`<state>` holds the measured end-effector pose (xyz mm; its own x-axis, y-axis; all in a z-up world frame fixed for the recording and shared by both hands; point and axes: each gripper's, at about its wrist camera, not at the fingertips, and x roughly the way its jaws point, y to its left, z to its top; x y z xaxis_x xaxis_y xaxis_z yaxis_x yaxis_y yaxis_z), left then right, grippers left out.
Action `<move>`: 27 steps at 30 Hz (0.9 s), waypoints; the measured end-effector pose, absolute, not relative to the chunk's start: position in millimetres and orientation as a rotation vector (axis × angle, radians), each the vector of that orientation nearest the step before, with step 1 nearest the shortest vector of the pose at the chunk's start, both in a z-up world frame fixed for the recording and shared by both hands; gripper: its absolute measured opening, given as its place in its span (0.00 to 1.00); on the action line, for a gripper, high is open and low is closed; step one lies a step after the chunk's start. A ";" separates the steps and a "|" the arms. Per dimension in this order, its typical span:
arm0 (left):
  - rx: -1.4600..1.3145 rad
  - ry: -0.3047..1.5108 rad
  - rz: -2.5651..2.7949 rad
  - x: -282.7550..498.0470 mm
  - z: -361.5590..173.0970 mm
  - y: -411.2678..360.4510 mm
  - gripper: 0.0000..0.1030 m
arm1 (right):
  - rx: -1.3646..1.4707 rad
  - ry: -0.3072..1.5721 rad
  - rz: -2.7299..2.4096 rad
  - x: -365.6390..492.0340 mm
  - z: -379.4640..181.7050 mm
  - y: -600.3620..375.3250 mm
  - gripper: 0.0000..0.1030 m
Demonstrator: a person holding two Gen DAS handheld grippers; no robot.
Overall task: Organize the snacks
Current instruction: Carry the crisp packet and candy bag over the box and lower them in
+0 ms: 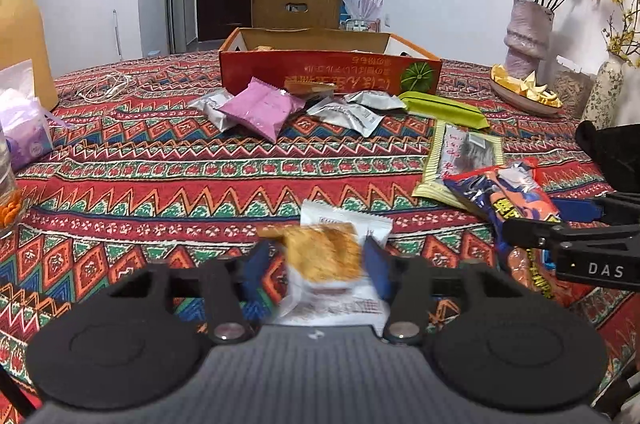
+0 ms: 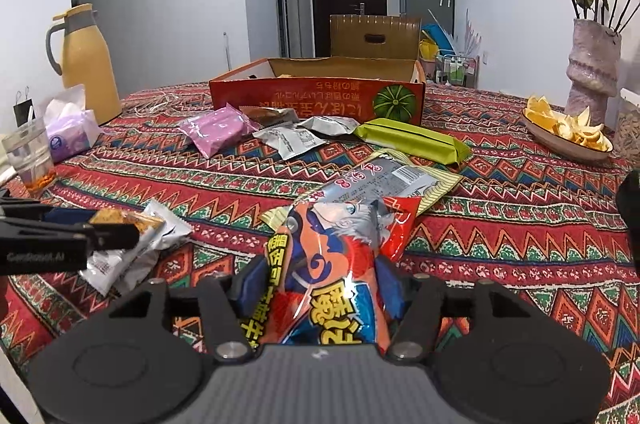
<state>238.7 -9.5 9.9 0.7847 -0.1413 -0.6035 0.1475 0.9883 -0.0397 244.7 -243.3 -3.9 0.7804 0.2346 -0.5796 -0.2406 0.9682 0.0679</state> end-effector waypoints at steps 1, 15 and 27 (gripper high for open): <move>0.004 0.649 -0.158 238.2 8.2 -8.6 0.40 | -0.013 0.625 0.255 244.0 -4.2 -242.6 0.57; -0.050 0.580 -0.136 224.7 29.1 11.3 0.38 | -0.028 0.595 0.250 229.6 8.3 -240.0 0.44; -0.041 0.553 -0.193 265.9 51.4 9.7 0.38 | -0.014 0.551 0.291 263.4 33.6 -246.5 0.44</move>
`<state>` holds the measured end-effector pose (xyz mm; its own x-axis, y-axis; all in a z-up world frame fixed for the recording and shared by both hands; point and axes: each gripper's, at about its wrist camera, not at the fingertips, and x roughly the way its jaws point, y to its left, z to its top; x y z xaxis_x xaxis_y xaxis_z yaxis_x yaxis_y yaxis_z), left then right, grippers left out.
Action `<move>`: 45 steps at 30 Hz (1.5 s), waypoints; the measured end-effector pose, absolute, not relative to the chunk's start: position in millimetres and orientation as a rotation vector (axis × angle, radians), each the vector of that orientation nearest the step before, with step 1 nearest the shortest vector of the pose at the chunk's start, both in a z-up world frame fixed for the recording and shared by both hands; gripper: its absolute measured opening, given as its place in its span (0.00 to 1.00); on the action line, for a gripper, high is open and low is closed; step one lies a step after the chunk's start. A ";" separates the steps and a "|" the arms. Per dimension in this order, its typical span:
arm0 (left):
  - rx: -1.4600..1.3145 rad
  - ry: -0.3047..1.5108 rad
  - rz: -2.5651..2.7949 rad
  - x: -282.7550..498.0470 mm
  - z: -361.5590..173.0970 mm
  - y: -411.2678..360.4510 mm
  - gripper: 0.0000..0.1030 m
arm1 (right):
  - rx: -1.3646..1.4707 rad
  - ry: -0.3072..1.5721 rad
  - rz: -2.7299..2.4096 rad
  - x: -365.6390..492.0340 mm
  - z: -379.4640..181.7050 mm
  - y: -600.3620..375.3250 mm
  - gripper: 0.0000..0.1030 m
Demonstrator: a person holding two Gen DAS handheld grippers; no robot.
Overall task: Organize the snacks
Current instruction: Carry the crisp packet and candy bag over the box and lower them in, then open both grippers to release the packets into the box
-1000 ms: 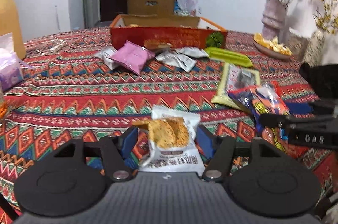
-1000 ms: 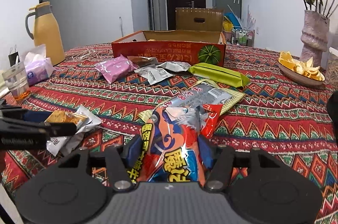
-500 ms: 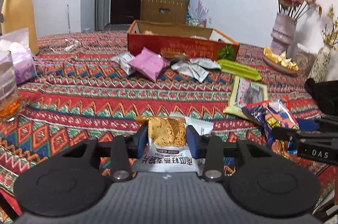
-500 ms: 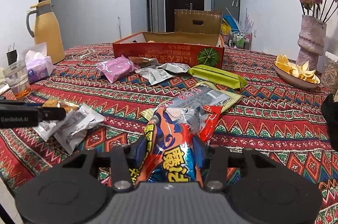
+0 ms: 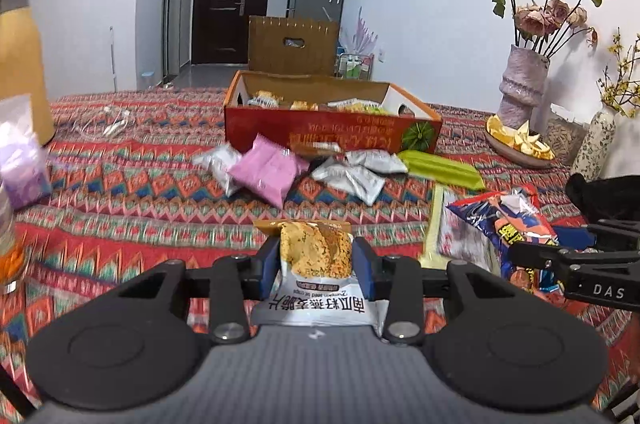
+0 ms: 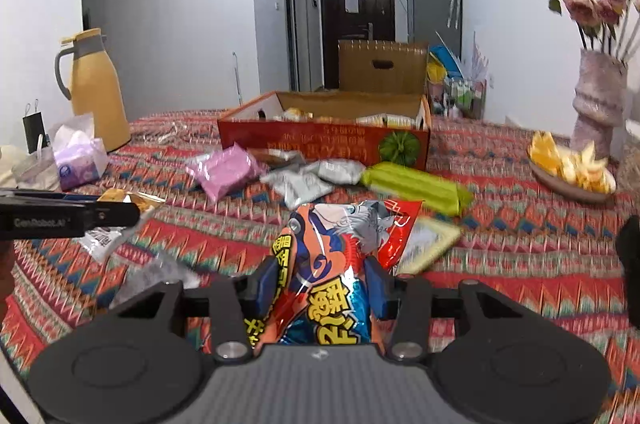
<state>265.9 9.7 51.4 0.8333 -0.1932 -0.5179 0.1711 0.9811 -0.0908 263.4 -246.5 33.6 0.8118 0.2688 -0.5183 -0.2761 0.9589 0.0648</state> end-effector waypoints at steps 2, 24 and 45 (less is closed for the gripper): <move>-0.045 0.538 -0.213 280.1 59.1 9.2 0.38 | -0.027 0.533 0.306 276.8 41.6 -246.4 0.44; -0.091 0.551 -0.276 540.9 86.4 -11.9 0.38 | 0.046 0.545 0.387 552.9 70.7 -237.8 0.44; -0.046 0.730 -0.244 613.1 20.4 -26.4 0.60 | 0.002 0.759 0.333 645.5 1.9 -212.0 0.41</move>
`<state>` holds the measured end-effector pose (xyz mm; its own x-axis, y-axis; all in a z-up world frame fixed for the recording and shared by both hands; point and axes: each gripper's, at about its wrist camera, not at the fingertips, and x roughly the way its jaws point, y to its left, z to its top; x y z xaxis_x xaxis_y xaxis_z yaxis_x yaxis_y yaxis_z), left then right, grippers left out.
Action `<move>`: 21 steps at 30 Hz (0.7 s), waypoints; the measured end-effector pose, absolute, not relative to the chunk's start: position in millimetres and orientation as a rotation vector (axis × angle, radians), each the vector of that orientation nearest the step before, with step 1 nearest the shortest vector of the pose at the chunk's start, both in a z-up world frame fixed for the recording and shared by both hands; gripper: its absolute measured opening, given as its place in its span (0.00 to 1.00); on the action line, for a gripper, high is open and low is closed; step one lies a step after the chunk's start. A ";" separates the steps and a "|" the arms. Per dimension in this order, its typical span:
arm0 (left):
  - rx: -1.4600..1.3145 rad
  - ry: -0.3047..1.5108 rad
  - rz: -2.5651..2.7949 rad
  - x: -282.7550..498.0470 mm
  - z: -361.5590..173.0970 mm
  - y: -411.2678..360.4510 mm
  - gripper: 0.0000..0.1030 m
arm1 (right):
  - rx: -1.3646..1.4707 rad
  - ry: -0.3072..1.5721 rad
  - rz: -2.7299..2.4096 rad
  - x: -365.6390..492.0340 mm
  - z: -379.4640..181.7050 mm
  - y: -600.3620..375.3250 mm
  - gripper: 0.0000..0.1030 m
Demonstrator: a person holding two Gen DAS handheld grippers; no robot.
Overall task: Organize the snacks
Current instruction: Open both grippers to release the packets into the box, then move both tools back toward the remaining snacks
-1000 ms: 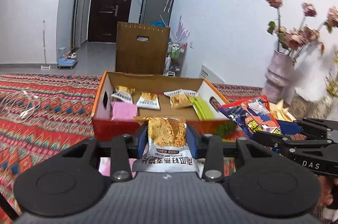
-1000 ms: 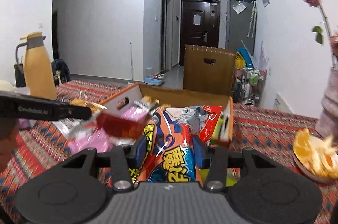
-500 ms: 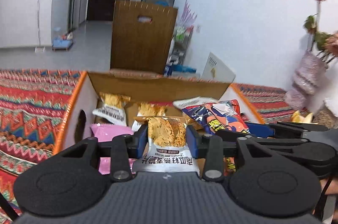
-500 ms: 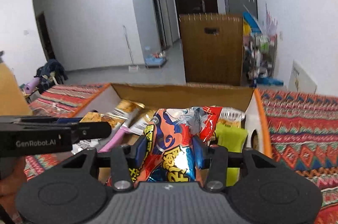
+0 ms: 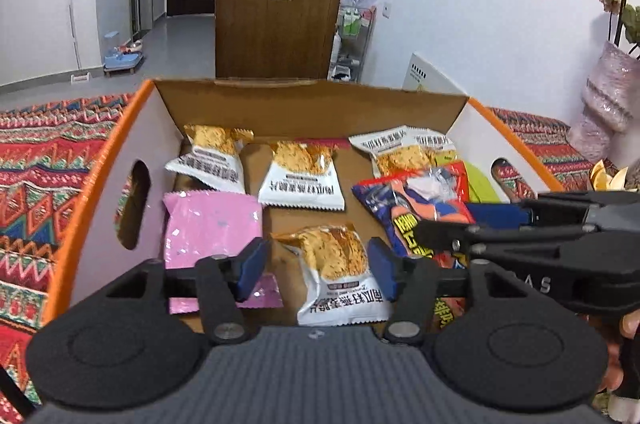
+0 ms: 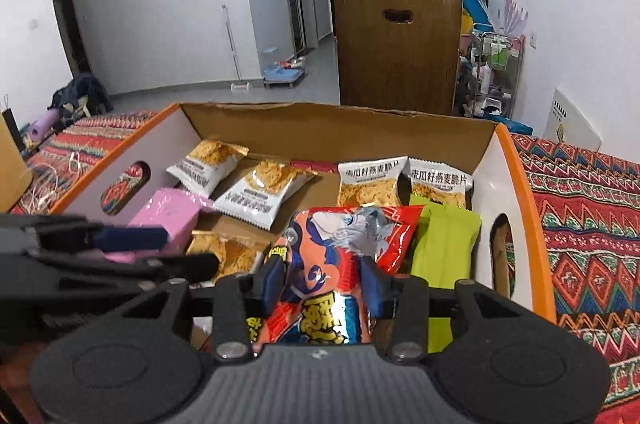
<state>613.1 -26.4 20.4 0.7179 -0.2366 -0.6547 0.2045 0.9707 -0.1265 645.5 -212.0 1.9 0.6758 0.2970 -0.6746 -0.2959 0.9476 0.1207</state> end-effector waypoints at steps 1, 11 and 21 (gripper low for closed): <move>-0.050 0.724 -0.244 611.6 23.9 -25.3 0.62 | 0.005 0.760 0.330 645.0 2.7 -213.1 0.45; -0.065 0.649 -0.229 560.8 70.3 -6.6 0.65 | 0.015 0.676 0.315 598.6 56.7 -231.6 0.50; 0.022 0.494 -0.174 445.7 129.5 5.5 0.79 | -0.004 0.547 0.292 487.7 115.1 -251.2 0.62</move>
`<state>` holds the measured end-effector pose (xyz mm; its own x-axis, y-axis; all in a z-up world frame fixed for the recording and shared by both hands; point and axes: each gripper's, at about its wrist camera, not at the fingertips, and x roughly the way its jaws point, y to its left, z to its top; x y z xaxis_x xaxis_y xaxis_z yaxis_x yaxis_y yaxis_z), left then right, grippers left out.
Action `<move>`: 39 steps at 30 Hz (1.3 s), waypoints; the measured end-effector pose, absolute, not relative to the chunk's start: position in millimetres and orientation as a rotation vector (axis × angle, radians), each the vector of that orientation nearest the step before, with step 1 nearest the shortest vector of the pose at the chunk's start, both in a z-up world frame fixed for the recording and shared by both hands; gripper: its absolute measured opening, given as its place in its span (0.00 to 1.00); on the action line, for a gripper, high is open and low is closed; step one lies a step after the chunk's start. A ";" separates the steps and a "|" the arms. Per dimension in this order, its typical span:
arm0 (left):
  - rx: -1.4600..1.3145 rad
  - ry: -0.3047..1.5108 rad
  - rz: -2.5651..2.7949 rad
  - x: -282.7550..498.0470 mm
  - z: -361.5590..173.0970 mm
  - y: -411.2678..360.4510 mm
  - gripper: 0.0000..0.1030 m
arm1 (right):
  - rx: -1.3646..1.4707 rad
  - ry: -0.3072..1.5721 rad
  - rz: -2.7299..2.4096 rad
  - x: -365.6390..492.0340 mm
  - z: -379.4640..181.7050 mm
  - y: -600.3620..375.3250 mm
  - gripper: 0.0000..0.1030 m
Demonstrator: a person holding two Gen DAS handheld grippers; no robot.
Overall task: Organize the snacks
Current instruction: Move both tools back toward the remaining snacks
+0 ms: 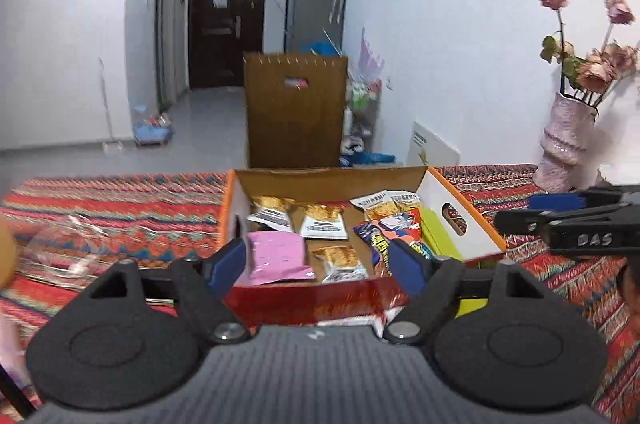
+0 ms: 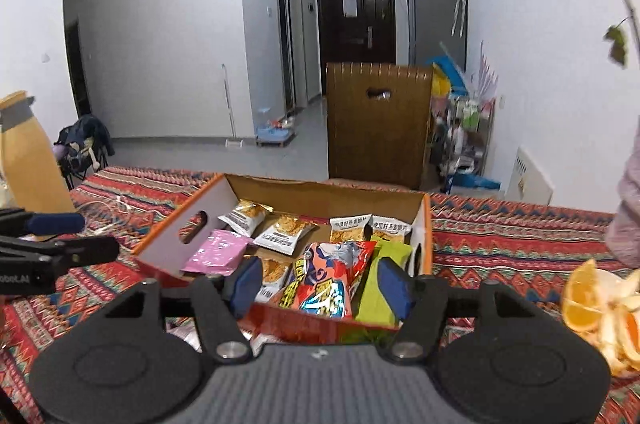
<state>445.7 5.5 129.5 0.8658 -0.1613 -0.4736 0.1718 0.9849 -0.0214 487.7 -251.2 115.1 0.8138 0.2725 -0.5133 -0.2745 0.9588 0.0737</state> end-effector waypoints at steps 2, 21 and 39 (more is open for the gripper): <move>0.044 0.463 -0.162 418.9 135.7 5.1 0.81 | -0.003 0.532 0.299 461.5 120.6 -253.2 0.63; 0.035 0.368 -0.137 193.3 109.3 -1.9 0.97 | -0.134 0.368 0.313 227.6 105.3 -246.8 0.86; 0.029 0.549 -0.138 161.2 46.7 -7.0 0.97 | -0.060 0.564 0.187 158.2 17.5 -266.0 0.86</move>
<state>161.2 -7.0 46.7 0.8439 -0.1229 -0.5222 0.1386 0.9903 -0.0090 158.2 -266.0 17.5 0.8285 0.1599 -0.5366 -0.1927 0.9813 -0.0050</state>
